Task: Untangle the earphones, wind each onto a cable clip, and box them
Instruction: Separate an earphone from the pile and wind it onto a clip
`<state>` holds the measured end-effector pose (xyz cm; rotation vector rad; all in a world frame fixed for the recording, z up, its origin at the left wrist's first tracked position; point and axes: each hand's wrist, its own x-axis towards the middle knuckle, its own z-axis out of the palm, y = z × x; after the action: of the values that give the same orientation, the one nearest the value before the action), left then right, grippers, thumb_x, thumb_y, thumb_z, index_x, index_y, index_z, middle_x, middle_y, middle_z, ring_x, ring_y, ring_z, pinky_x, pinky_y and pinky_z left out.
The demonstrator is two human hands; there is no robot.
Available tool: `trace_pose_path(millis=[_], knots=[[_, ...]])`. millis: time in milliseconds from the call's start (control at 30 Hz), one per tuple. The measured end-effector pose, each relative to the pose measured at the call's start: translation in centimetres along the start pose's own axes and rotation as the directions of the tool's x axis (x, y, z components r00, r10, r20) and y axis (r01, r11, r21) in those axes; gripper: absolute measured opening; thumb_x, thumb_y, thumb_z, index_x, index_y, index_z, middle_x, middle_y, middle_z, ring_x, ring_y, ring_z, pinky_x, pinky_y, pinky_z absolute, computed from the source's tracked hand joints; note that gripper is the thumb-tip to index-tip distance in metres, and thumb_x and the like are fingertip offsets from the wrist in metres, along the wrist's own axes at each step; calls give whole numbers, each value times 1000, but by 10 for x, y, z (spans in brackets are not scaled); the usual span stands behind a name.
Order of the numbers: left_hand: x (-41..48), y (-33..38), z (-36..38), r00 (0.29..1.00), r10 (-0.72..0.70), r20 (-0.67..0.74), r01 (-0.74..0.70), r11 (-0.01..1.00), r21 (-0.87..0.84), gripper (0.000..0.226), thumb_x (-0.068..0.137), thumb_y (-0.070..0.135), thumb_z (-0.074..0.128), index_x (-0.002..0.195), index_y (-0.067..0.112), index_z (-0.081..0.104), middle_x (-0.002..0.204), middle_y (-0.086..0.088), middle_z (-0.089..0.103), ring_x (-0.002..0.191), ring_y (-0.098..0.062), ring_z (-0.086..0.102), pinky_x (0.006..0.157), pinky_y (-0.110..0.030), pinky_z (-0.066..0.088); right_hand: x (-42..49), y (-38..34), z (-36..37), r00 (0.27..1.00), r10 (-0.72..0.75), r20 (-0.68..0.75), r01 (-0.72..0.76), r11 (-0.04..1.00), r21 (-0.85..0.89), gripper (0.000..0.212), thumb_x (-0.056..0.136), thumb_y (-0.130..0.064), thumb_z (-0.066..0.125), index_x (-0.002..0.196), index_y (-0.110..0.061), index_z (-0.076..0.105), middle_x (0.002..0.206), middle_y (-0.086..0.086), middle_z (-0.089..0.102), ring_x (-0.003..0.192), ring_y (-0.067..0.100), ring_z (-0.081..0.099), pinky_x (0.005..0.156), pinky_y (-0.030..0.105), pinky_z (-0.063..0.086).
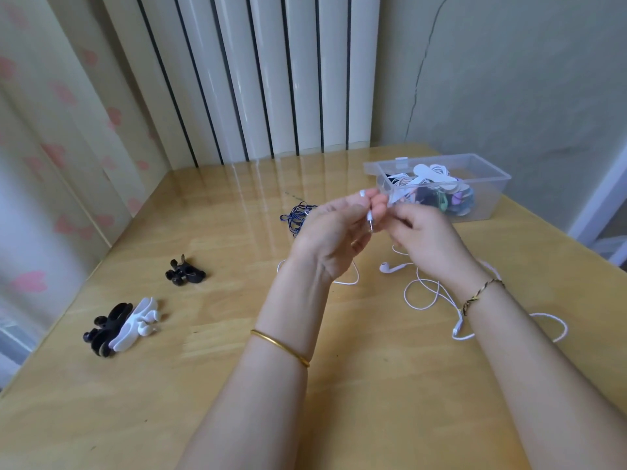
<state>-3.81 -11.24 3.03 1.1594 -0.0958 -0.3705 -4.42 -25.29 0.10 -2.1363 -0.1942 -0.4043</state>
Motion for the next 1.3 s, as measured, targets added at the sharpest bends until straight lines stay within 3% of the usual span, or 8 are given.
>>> trace_pose_path(millis=[200,300,400,600,767,900,1133,1300], knots=[[2,-8,-3,933,292,-211,-278,956,95,18,92,-1,54,95,11,67,89,0,73,84,-8,70,80,-25,48,-7,-12,-1,970,-32,241,33,999,0,24,94,-20,55,74,-27,66,62,1,46,56,8,39,52,21,39],[6,-11,-5,826,532,-187,-385,774,503,18,89,-1,57,98,7,70,89,0,72,87,-10,69,83,-21,52,-7,-18,-7,988,-93,126,83,993,84,26,93,-14,54,72,-26,64,62,-9,54,60,8,42,60,26,36],[4,-13,1,879,477,-22,-340,657,673,20,94,5,51,98,8,71,80,0,69,79,-12,65,70,-14,44,-3,-17,-13,986,-128,-103,133,990,44,21,92,-12,51,75,-18,61,64,-17,56,64,4,49,64,27,40],[4,-21,9,975,195,110,-224,819,528,27,101,6,39,101,0,65,70,2,59,57,-1,52,63,-11,42,-1,1,-13,968,-73,-241,58,996,-70,17,93,-11,50,79,-16,58,73,-14,62,77,9,60,75,32,46],[3,-11,8,997,72,22,-74,993,95,25,98,5,42,89,14,63,61,10,65,56,1,58,60,-13,44,0,1,-9,999,14,-42,-12,998,60,21,95,-13,53,81,-16,67,59,-13,59,57,0,46,56,19,36],[2,-10,9,991,104,-88,-114,987,-117,21,96,0,47,91,12,64,75,4,73,66,-2,68,62,-17,49,-3,-2,-5,990,43,134,-48,998,38,25,95,-16,55,71,-17,63,53,-6,42,47,2,37,51,20,32],[4,-15,4,848,481,-223,-405,859,312,19,90,-6,55,100,4,67,93,-8,71,84,-13,70,79,-21,54,-13,-20,-16,929,-1,371,-27,997,71,22,96,-17,52,85,-9,69,58,2,40,51,10,36,53,19,34],[6,-15,3,880,474,-8,-335,634,697,20,95,6,49,100,7,69,82,1,69,77,-5,64,72,-16,46,-5,-15,-18,993,-105,-51,102,992,-68,24,94,-15,51,73,-25,59,65,-16,57,65,4,50,66,25,41]])
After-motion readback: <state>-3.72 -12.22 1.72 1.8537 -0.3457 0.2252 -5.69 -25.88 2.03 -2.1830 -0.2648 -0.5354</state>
